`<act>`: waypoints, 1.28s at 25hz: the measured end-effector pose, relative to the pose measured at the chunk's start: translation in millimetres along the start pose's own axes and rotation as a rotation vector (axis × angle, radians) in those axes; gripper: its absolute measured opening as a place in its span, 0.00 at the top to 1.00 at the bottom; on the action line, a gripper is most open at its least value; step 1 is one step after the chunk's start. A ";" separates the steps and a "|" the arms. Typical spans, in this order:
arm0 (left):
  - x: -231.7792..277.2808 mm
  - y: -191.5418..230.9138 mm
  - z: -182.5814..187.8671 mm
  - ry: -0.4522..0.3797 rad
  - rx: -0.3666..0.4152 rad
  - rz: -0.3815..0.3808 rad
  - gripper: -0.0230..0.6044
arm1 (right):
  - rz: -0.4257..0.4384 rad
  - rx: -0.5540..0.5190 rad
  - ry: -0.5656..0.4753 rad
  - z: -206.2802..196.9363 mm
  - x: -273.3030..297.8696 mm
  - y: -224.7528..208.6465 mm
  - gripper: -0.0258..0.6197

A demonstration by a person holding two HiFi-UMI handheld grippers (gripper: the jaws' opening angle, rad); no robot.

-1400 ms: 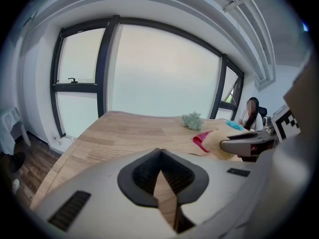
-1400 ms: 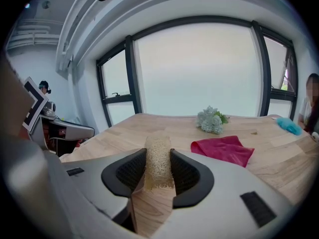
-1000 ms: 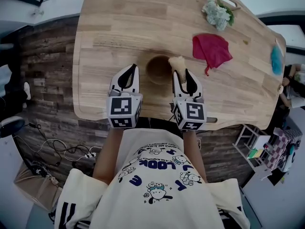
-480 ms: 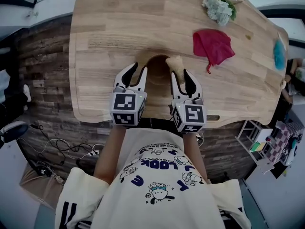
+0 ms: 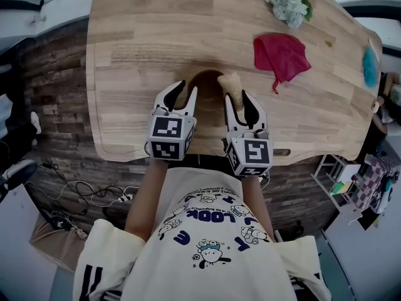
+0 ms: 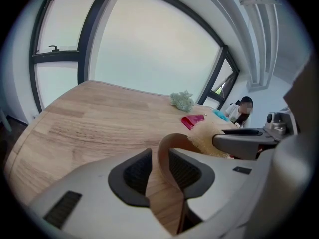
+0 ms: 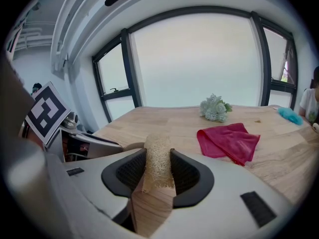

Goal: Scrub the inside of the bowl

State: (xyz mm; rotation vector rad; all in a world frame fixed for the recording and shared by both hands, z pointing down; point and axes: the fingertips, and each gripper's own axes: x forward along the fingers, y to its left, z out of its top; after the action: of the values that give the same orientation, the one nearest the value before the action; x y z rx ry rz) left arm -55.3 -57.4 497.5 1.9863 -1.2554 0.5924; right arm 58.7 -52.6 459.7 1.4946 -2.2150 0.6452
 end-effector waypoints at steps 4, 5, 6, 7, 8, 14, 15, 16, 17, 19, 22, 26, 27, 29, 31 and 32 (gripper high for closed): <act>5.6 -1.9 -4.8 0.026 -0.002 0.000 0.75 | -0.002 0.003 0.000 -1.2 0.5 -1.0 0.73; 6.3 -2.2 -5.8 0.031 -0.001 0.002 0.75 | -0.002 0.003 0.002 -1.7 0.9 -1.5 0.73; 7.1 -2.3 -6.8 0.034 -0.002 0.005 0.75 | -0.002 0.005 0.005 -2.4 1.4 -2.0 0.73; 8.2 -2.2 -7.8 0.036 -0.005 0.007 0.75 | 0.000 0.010 0.010 -3.2 2.2 -2.5 0.73; 9.4 -2.0 -8.8 0.039 -0.008 0.009 0.75 | 0.003 0.016 0.014 -3.9 3.0 -2.6 0.73; 13.6 -1.5 -11.5 0.046 -0.015 0.020 0.75 | 0.036 0.019 0.018 -2.5 7.0 4.0 0.73; 14.2 -1.2 -11.8 0.047 -0.016 0.022 0.75 | 0.040 0.019 0.018 -2.3 7.8 5.1 0.73; 14.8 -0.8 -12.1 0.049 -0.017 0.025 0.75 | 0.043 0.016 0.019 -2.3 8.8 6.1 0.73; 15.3 -0.3 -12.4 0.050 -0.016 0.029 0.75 | 0.044 0.011 0.024 -3.0 10.1 6.9 0.73; 16.2 1.6 -12.8 0.053 -0.011 0.038 0.75 | 0.041 -0.006 0.038 -5.5 13.6 7.5 0.73; 18.0 3.4 -11.4 0.047 0.006 0.048 0.83 | 0.040 -0.013 0.065 -10.0 18.7 6.5 0.73; 19.7 2.1 -10.2 0.039 0.021 0.052 0.85 | 0.053 -0.007 0.089 -12.7 23.4 5.7 0.72; 19.8 2.3 -9.8 0.036 0.020 0.054 0.85 | 0.056 -0.007 0.096 -13.9 24.5 5.8 0.73; 20.1 3.7 -8.4 0.027 0.016 0.057 0.86 | 0.059 -0.001 0.108 -17.1 26.8 5.4 0.73; 20.5 4.7 -7.5 0.022 0.015 0.058 0.86 | 0.056 0.008 0.122 -21.1 29.3 4.5 0.73; 20.8 4.9 -7.6 0.022 0.016 0.059 0.87 | 0.054 0.012 0.130 -23.3 30.6 4.0 0.73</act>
State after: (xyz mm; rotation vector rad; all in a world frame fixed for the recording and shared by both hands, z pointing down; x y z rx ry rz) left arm -50.9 -65.1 518.4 1.9564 -1.3035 0.6525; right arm 45.6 -61.0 495.1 1.3621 -2.1630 0.7519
